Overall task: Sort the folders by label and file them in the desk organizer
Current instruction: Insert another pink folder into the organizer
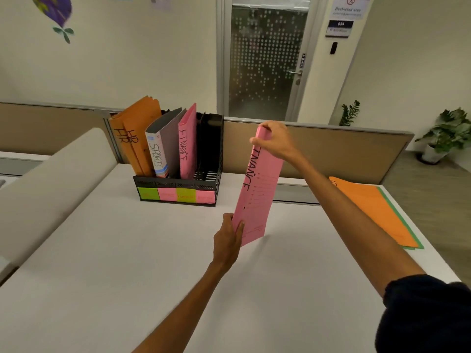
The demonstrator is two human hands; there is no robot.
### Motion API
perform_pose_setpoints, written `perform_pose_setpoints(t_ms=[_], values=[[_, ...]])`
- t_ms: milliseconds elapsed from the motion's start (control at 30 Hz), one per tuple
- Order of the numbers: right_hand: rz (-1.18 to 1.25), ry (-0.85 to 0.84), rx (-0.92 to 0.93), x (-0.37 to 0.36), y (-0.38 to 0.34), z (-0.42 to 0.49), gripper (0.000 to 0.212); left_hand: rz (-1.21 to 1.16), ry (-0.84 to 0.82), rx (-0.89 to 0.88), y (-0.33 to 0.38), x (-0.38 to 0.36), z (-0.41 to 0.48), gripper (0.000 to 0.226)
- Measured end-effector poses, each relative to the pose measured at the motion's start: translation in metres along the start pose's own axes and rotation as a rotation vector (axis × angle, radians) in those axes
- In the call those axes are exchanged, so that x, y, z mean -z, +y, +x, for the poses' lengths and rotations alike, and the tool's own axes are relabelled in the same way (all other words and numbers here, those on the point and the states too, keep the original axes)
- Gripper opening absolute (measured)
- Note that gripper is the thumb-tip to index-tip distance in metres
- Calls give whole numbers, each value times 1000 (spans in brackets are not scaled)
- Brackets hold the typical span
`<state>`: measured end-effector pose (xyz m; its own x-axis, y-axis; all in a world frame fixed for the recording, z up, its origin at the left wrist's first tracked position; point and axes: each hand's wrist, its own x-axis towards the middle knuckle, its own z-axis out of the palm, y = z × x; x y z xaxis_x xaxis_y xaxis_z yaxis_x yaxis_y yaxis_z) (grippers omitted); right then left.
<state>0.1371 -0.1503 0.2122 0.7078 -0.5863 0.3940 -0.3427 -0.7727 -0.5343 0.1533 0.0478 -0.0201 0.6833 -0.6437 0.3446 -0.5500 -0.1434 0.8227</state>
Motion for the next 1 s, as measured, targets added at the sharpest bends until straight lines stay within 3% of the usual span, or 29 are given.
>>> perform_pose_setpoints(t_ms=[367,533,600,700,767,833,1000], values=[[77,-135,103,-19,-69,7,36,-64,49,84,-13,42,17,19],[100,-154,186,0,-107,12,42,-85,70,77,-10,60,29,52],[113,-156,222,8,-121,15,43,-171,17,203,-9,62,33,64],[138,-155,269,13,-135,19,42,-520,-133,563,-8,65,43,62],[150,-161,278,13,-140,21,41,-662,-193,705,-9,72,50,67],[153,-160,283,10,-142,21,40,-752,-196,762,-11,79,56,71],[114,-99,335,4,-146,23,38,-760,-146,704,-16,91,64,81]])
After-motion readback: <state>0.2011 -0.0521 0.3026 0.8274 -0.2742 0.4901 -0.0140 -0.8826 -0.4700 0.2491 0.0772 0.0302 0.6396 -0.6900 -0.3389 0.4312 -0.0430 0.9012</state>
